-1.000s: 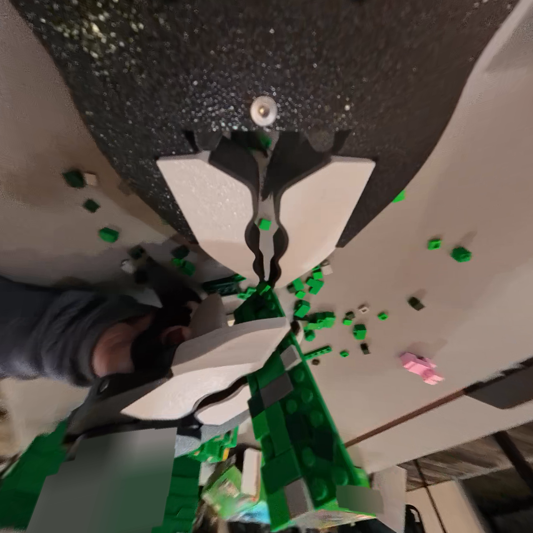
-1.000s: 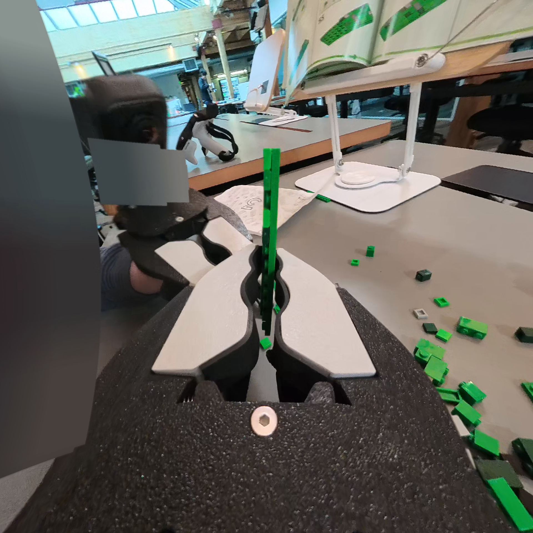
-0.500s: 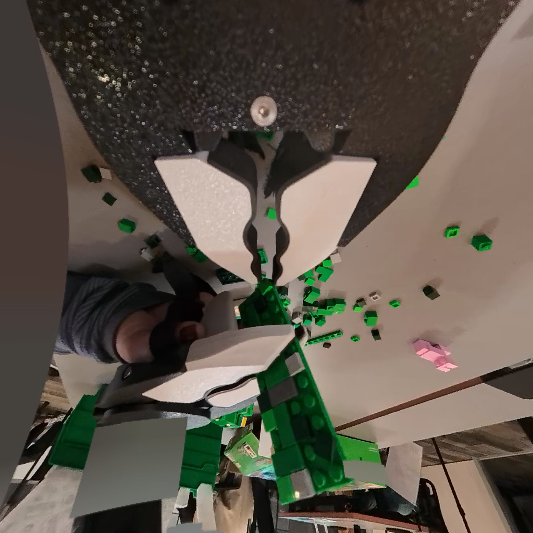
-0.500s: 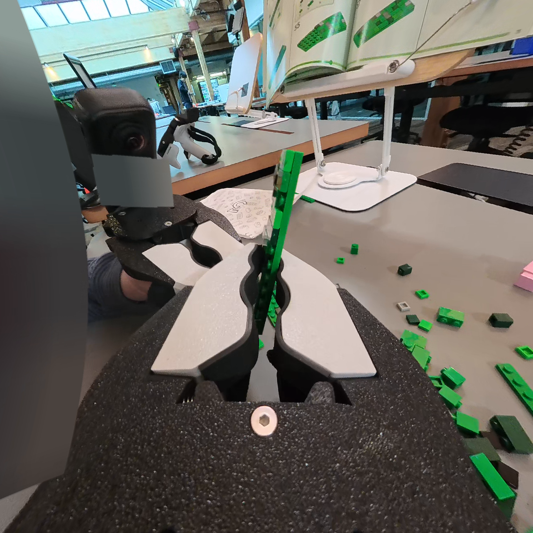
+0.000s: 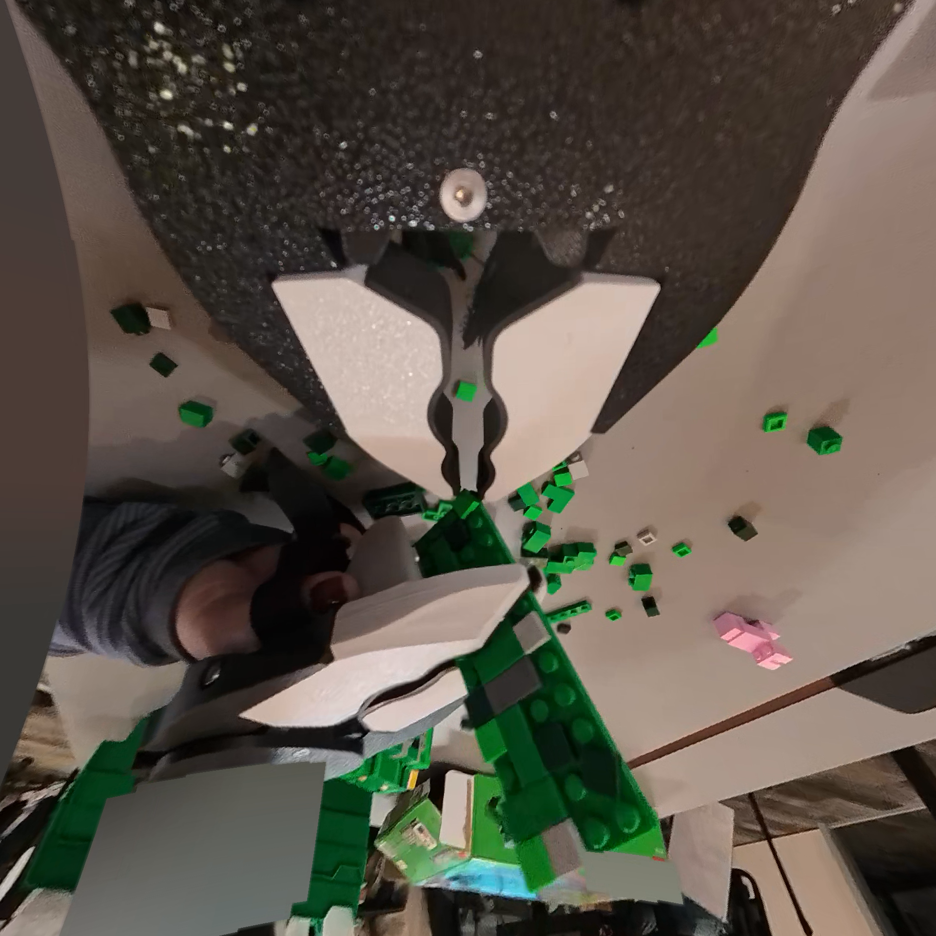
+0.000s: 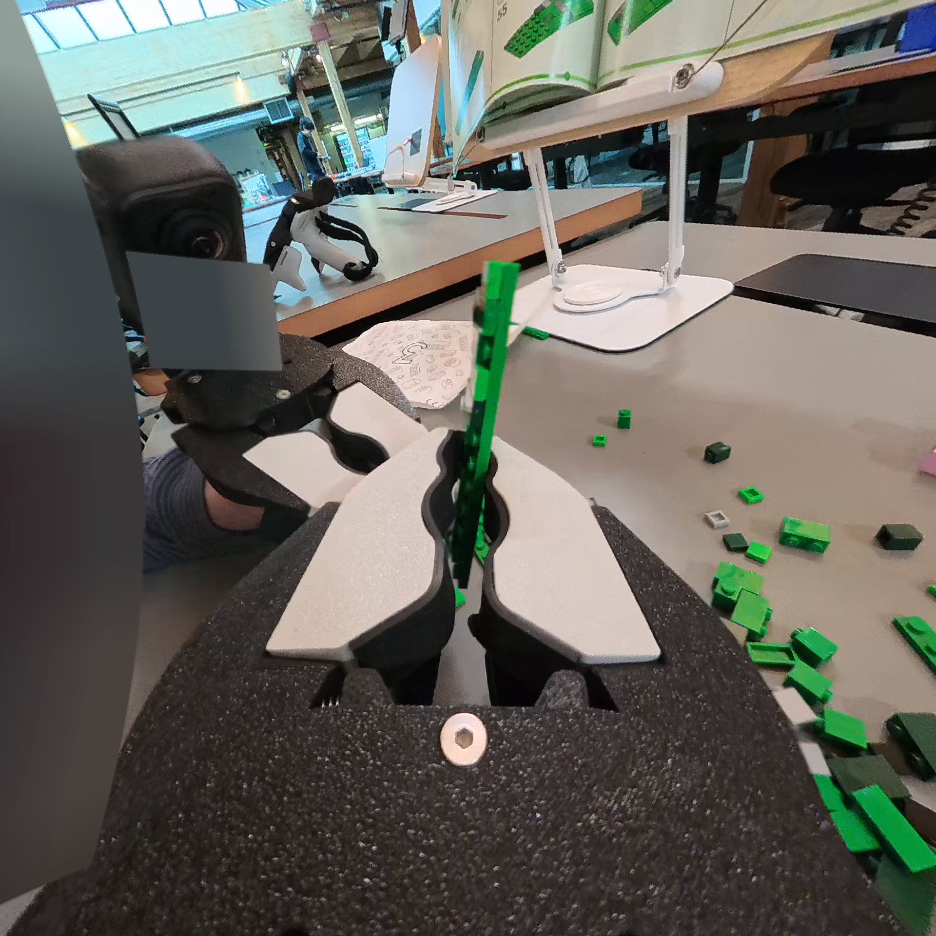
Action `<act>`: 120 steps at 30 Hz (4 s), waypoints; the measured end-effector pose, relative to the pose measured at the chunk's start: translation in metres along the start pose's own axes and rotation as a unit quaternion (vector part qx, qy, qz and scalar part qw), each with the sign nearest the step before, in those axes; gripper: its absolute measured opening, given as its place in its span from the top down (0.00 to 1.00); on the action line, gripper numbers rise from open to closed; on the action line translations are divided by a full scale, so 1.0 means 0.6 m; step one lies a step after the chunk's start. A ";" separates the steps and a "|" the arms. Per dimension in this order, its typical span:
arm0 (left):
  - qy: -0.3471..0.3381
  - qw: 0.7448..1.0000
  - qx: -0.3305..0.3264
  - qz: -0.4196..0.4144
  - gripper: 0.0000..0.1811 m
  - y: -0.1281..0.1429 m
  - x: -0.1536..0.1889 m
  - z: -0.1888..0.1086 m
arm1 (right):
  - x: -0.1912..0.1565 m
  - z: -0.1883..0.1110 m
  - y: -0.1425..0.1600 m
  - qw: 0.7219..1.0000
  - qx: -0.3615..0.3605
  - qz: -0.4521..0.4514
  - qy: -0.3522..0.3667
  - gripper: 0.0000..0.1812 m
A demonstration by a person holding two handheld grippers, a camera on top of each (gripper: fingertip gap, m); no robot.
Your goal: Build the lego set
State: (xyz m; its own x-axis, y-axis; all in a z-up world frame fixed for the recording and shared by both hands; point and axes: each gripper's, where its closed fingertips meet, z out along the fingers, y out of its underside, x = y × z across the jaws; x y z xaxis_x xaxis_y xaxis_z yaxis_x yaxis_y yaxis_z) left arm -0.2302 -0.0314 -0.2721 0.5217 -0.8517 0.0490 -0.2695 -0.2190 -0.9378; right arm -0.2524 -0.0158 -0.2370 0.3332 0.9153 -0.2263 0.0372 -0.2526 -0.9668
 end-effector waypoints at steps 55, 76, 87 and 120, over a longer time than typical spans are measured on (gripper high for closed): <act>-0.090 0.991 -0.060 0.079 0.93 0.013 -0.011 0.013 | 0.015 0.009 0.016 0.995 0.001 0.089 0.043 0.97; -0.032 0.998 -0.033 0.031 1.00 0.006 0.003 0.004 | 0.005 0.004 0.004 0.997 0.013 0.070 0.004 0.97; -0.025 0.997 -0.009 0.072 1.00 -0.008 0.014 0.000 | 0.013 -0.002 -0.002 0.998 0.016 0.055 0.029 0.96; -0.156 0.972 -0.045 0.168 0.92 -0.008 -0.013 0.005 | 0.003 0.004 -0.015 0.981 0.104 0.161 0.011 0.97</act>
State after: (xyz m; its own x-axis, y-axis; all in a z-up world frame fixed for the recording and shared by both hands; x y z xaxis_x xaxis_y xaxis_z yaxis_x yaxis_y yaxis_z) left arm -0.2304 -0.0223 -0.2691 0.6077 -0.6999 -0.3753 -0.5297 -0.0052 -0.8481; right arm -0.2544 -0.0110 -0.2289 0.3173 0.7907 -0.5236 -0.2664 -0.4556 -0.8494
